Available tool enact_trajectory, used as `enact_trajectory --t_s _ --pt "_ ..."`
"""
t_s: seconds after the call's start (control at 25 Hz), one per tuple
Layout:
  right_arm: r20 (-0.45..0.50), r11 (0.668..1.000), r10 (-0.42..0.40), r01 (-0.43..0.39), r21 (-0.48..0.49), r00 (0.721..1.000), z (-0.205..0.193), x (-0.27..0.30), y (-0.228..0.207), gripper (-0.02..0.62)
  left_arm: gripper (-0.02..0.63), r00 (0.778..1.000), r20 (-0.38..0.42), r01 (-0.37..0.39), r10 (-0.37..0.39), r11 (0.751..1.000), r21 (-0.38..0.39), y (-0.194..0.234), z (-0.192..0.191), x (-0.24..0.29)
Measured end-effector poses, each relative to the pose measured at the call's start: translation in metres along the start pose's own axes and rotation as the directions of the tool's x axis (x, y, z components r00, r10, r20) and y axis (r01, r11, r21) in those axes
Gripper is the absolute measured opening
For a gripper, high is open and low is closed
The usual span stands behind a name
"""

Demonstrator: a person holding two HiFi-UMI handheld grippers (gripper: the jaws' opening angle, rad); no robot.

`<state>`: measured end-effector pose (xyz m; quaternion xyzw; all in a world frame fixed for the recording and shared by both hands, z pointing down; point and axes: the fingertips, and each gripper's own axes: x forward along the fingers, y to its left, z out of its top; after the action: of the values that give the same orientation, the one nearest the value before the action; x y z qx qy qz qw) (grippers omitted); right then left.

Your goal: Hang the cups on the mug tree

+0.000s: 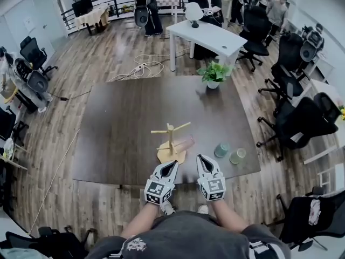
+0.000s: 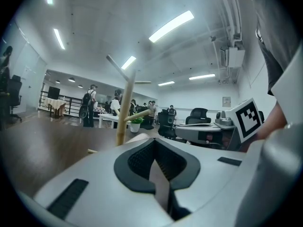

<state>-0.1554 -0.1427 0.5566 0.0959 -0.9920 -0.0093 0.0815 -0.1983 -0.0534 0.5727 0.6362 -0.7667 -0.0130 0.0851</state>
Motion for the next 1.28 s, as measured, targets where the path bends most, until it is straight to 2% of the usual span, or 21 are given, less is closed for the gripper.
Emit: enact_trajectory --t_s 0.44,0.64,0.84,1.28 --pt "-0.007 0.999 0.042 -0.042 -0.026 0.999 -0.006 -0.043 -0.046 0.029 0.006 1.000 -0.001 0.007 -0.007 0.999 0.051 -0.064 0.003 0.034" --pt "-0.010 0.999 0.035 -0.035 -0.016 0.999 -0.012 -0.065 -0.070 0.029 0.006 1.000 -0.002 0.016 -0.015 0.997 0.073 -0.091 0.010 0.049" --pt "0.007 0.999 0.006 -0.007 0.044 1.000 -0.016 -0.084 -0.095 0.029 0.006 1.000 -0.009 0.021 -0.020 0.996 0.088 -0.114 0.008 0.064" --pt "-0.009 0.998 -0.043 0.044 0.049 0.999 -0.031 -0.120 -0.157 0.029 0.006 0.999 -0.011 0.046 -0.045 0.996 0.083 -0.163 0.006 0.105"
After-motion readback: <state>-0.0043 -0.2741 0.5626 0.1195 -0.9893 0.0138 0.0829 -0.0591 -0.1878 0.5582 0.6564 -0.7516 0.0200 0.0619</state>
